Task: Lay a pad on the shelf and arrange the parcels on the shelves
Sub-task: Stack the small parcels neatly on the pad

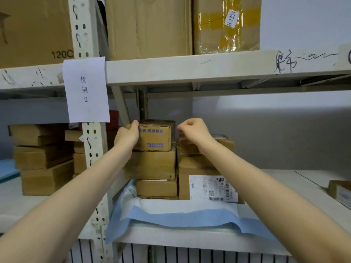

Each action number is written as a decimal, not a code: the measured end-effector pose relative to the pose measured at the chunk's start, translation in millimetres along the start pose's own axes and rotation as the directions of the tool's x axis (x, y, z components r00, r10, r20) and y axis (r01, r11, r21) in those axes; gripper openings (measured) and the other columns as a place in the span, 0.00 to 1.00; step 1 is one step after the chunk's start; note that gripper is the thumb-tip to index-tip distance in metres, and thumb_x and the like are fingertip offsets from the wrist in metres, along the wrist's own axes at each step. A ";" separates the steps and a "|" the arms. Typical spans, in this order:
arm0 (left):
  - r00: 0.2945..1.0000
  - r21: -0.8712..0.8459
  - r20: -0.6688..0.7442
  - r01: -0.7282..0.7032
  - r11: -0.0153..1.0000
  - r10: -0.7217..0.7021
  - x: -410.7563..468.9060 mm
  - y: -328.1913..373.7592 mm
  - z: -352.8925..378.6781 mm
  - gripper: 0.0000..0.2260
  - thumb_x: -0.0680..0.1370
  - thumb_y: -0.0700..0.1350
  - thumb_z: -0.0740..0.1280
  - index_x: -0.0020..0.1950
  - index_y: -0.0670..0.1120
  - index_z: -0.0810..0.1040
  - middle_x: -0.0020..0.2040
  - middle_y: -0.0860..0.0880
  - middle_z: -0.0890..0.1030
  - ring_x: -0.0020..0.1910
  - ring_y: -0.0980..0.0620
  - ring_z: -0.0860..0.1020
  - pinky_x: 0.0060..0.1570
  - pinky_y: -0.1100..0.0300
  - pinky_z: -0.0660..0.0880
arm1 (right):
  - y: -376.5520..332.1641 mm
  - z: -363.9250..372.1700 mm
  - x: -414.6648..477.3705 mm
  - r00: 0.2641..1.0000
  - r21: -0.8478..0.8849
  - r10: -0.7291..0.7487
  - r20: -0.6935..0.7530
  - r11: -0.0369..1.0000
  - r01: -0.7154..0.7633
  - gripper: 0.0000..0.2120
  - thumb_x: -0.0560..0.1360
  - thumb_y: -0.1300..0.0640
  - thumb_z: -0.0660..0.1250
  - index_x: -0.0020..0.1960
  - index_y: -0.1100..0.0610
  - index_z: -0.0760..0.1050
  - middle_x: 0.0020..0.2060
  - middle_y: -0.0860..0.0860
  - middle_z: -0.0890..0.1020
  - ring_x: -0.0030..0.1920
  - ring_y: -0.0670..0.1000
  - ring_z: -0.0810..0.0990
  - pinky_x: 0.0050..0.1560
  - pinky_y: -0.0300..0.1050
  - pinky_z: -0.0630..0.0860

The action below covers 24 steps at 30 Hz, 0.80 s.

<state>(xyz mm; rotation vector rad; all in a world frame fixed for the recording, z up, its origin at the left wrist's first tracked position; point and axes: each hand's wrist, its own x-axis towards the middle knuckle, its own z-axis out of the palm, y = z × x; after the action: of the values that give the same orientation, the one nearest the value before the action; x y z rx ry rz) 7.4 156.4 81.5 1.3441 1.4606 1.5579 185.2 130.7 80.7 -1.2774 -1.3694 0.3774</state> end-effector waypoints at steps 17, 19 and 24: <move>0.641 0.571 0.088 -0.660 0.489 0.762 -39.2 -4.1 27.5 0.21 0.76 0.49 0.65 0.67 0.45 0.69 0.72 0.40 0.63 0.74 0.40 0.58 0.70 0.42 0.62 | 26.7 -3.4 -12.9 0.943 -0.250 -0.313 0.110 0.910 0.331 0.16 0.76 0.66 0.62 0.61 0.56 0.76 0.54 0.51 0.81 0.51 0.46 0.77 0.53 0.39 0.74; 0.576 0.548 0.145 -0.724 0.419 0.805 -51.3 -0.3 38.0 0.17 0.74 0.46 0.66 0.61 0.45 0.74 0.67 0.41 0.68 0.71 0.41 0.62 0.67 0.42 0.65 | 28.9 -13.6 -12.8 0.942 -0.260 -0.329 0.063 0.906 0.334 0.14 0.75 0.65 0.63 0.58 0.56 0.78 0.51 0.50 0.82 0.50 0.46 0.78 0.53 0.40 0.76; 0.452 0.333 0.229 -0.869 0.367 0.862 -88.8 10.8 76.6 0.08 0.73 0.44 0.66 0.51 0.46 0.78 0.55 0.48 0.73 0.57 0.50 0.70 0.48 0.58 0.73 | 35.4 -59.3 -23.3 0.933 -0.271 -0.356 -0.052 0.904 0.330 0.04 0.77 0.59 0.65 0.47 0.54 0.78 0.41 0.46 0.81 0.42 0.43 0.77 0.41 0.31 0.70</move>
<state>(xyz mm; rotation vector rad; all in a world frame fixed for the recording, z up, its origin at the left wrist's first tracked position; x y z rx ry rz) 107.6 98.7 59.2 2.7140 1.0822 1.8475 245.6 97.8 56.7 -1.2124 -1.5589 -0.1131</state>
